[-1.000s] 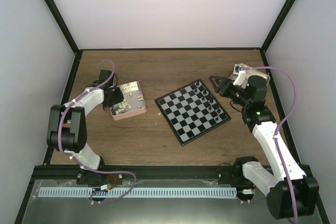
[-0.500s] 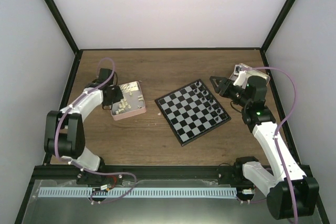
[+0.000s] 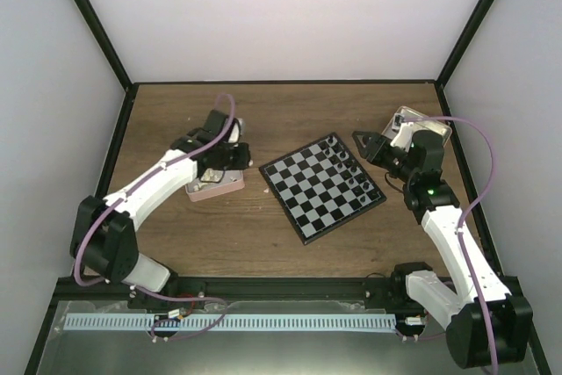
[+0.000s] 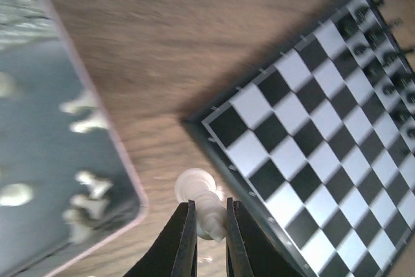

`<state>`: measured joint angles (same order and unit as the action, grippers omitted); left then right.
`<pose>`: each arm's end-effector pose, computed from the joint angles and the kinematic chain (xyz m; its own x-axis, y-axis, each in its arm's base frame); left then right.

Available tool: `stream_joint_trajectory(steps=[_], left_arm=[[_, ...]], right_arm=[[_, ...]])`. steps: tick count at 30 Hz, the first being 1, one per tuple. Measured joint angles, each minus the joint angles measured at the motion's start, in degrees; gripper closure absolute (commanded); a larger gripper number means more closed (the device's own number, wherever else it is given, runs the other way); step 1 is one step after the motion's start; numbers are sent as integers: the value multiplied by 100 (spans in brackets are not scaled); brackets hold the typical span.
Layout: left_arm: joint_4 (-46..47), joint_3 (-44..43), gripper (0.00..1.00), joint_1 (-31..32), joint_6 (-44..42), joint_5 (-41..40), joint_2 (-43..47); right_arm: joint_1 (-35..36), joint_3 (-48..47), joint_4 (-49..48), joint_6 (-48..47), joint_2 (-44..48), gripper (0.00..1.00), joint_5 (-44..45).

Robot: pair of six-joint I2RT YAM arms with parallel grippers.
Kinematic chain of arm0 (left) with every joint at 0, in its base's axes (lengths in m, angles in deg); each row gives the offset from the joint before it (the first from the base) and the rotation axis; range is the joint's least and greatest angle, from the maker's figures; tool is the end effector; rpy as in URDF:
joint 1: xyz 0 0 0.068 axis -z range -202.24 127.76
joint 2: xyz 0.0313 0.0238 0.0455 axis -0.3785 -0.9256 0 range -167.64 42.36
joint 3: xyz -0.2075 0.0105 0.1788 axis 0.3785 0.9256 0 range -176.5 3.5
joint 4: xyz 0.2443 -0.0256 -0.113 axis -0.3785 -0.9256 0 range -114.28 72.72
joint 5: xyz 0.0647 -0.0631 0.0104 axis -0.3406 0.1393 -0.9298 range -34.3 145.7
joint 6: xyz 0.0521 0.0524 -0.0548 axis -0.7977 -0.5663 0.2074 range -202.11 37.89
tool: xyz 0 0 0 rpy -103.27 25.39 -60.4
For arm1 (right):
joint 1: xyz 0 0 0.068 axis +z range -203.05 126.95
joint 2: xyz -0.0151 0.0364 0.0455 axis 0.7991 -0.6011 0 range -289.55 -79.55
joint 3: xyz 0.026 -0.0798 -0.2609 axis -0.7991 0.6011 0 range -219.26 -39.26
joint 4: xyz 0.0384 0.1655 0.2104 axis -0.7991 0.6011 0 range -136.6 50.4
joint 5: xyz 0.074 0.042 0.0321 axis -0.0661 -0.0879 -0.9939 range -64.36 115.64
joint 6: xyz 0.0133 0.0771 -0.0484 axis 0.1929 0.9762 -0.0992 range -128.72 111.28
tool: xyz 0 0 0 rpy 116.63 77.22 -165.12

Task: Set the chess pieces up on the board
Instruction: Place the chess piece on the chessboard.

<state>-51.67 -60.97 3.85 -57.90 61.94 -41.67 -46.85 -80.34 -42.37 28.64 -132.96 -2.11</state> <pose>0.3051 -0.1595 0.2224 -0.8652 -0.0302 -0.5006 0.1533 0.9344 -0.3214 0.2588 0.0669 0.2889 -0.5525 0.4802 -0.6813 -0.2566 0.6797 0.6871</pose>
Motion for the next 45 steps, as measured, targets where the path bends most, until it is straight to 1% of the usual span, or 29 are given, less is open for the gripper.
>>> stream_joint_trajectory(steps=[4,7,15,20,24,27,28,30,31,33,34,36,41,45], left_arm=[[39,-260,89,546,9,186,-444],[55,-446,89,824,22,208,-839],[66,-822,89,1388,105,192,-1672],[76,-905,89,1672,136,164,-1884],[92,-955,88,1775,155,129,-2065],[72,-957,81,1812,157,52,-2210],[66,-964,77,1821,157,39,-2243],[48,-1025,62,1827,153,7,-2258],[44,-1045,56,1829,118,4,-2264],[7,-1064,49,1832,157,-20,-2269],[-11,-1075,48,1832,153,-33,-2269],[-31,-1097,48,1832,170,-66,-2269],[-31,-1110,53,1832,221,-170,-2269],[-13,-1110,61,1832,297,-232,-2269]], right_arm=[[0,4,4,55,13,54,83],[0,7,13,83,17,54,125],[0,81,57,90,55,54,227],[0,83,55,90,55,54,260],[0,105,59,90,55,53,304],[0,118,66,87,55,53,343],[0,120,68,87,55,53,348],[0,133,66,87,55,53,358],[0,144,66,87,55,53,361],[0,168,79,87,55,52,372],[0,175,85,87,55,52,376],[0,184,87,87,55,52,380],[0,184,87,87,57,52,380],[0,186,87,87,70,52,393]])
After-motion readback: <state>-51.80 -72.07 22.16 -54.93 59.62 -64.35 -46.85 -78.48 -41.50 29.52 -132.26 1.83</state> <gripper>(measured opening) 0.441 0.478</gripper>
